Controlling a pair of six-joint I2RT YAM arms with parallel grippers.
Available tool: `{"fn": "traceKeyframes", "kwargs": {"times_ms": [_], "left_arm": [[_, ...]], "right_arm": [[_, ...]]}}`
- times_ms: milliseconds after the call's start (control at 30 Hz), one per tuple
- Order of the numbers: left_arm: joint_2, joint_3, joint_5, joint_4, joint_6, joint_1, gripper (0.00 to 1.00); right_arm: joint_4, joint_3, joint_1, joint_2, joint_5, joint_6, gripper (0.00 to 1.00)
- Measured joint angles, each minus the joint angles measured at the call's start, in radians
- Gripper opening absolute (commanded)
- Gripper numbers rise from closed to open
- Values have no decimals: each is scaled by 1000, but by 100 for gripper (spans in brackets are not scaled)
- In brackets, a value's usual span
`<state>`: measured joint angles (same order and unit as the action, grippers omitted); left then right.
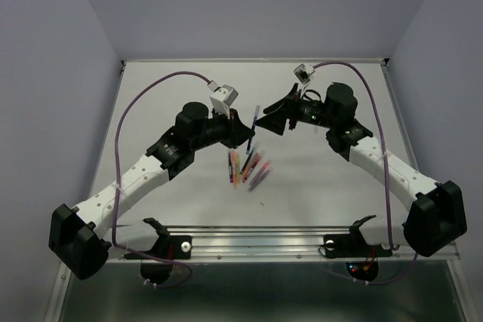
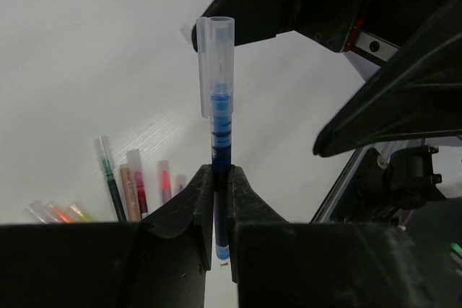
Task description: Open the pen caps
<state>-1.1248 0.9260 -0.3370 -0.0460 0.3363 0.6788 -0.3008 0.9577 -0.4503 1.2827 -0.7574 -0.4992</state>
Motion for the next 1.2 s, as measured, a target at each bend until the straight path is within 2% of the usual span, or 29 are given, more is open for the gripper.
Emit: {"fn": "traceKeyframes", "kwargs": {"times_ms": [67,133,267,433,533,633,667,733,833,867,933,967,1000,1033,1100,1200], "left_arm": [[-8,0,-10,-14,0,3,0],[-17,0,-14,-21,0,6,0],[-35,0,-22,-25,0,12,0],[-41,0,-26,-29,2,18,0],[-41,0,-26,-38,3,21,0],[-42,0,-26,-44,6,22,0],[-42,0,-25,-47,8,22,0],[-45,0,-25,-52,12,22,0],[-46,0,-22,-55,16,23,0],[-46,0,-18,-56,17,23,0],[-47,0,-14,-62,19,22,0],[-47,0,-11,-66,21,23,19],[-47,0,-10,-68,21,22,19],[-48,0,-10,-71,23,23,43],[-53,0,-7,-76,22,22,58],[-61,0,-6,-77,37,23,59]], "right_arm": [[-20,20,-10,22,14,-13,78],[-26,29,-21,37,39,-23,73],[-30,29,-37,51,74,-33,67],[-30,31,-55,53,103,-48,52],[-30,37,-56,58,109,-58,49],[-29,46,-56,68,116,-62,40],[-28,48,-57,71,120,-64,34],[-25,50,-61,74,126,-65,32],[-16,52,-64,75,135,-68,17],[-12,58,-64,77,137,-74,1],[-7,69,-68,80,141,-84,1],[-1,72,-68,80,147,-82,1],[0,74,-68,80,148,-84,1],[2,76,-68,80,156,-87,1],[6,76,-68,80,173,-94,1],[16,76,-68,80,201,-105,1]]}}
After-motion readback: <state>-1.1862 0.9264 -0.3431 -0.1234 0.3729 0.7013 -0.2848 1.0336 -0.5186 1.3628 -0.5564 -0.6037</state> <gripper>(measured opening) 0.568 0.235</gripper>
